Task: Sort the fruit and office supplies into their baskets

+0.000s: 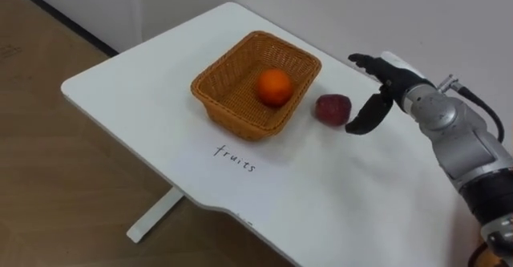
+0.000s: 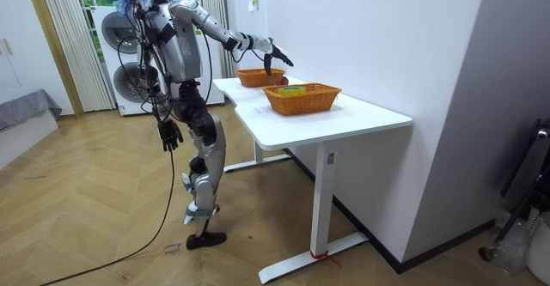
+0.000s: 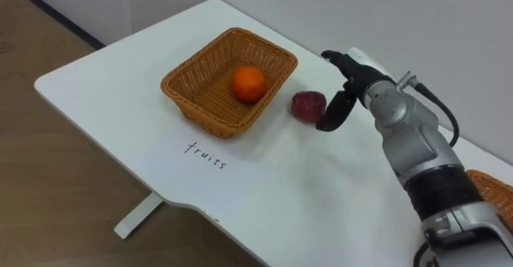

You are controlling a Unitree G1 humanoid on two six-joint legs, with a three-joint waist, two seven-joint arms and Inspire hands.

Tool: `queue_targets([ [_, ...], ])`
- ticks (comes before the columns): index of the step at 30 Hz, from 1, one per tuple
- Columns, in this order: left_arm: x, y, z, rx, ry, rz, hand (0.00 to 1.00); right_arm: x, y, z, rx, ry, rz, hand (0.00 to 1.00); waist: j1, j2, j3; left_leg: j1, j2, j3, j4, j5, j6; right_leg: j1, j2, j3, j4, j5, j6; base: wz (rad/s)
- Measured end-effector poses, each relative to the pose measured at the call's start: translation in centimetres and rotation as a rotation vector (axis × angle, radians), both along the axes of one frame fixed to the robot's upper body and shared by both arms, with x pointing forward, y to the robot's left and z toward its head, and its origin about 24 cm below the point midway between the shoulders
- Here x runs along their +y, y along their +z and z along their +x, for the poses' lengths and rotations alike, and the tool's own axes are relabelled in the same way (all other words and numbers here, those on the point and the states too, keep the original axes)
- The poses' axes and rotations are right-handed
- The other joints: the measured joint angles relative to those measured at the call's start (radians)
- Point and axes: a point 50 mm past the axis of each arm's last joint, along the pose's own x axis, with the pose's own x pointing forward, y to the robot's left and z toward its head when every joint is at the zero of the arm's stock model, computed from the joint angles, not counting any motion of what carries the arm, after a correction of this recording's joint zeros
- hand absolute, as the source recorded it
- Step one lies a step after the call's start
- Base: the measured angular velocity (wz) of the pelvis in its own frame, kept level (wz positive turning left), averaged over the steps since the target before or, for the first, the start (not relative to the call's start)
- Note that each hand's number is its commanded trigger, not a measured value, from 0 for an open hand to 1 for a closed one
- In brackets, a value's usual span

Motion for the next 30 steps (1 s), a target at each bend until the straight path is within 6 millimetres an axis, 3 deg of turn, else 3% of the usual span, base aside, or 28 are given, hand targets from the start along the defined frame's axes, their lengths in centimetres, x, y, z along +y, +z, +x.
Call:
queue_targets([
  [6,-0.1,0.0,-0.2,0.018,0.003,-0.001,0.0,-0.3,-0.3,-0.1,0.016,-0.012,-0.002,0.0,0.017,0.011,-0.0038,-0.002,0.0,-0.001,0.0,0.0,0.0,0.0,0.0,-0.007,0.0,0.0,0.0,0.0],
  [15,-0.1,-0.1,-1.1,0.044,0.014,0.018,0.0,-0.3,-0.4,-0.1,0.018,-0.013,-0.001,0.0,0.032,0.01,-0.0048,-0.005,-0.002,-0.008,0.001,0.0,0.0,0.001,-0.001,-0.024,0.0,0.0,0.001,0.01],
  [30,0.0,0.0,-1.3,0.042,0.012,0.022,0.0,-0.4,-1.1,-0.2,0.039,-0.023,0.008,0.0,0.047,0.005,-0.0016,-0.007,-0.004,-0.027,0.0,0.0,0.0,0.007,-0.001,-0.049,0.001,0.0,0.001,0.04],
])
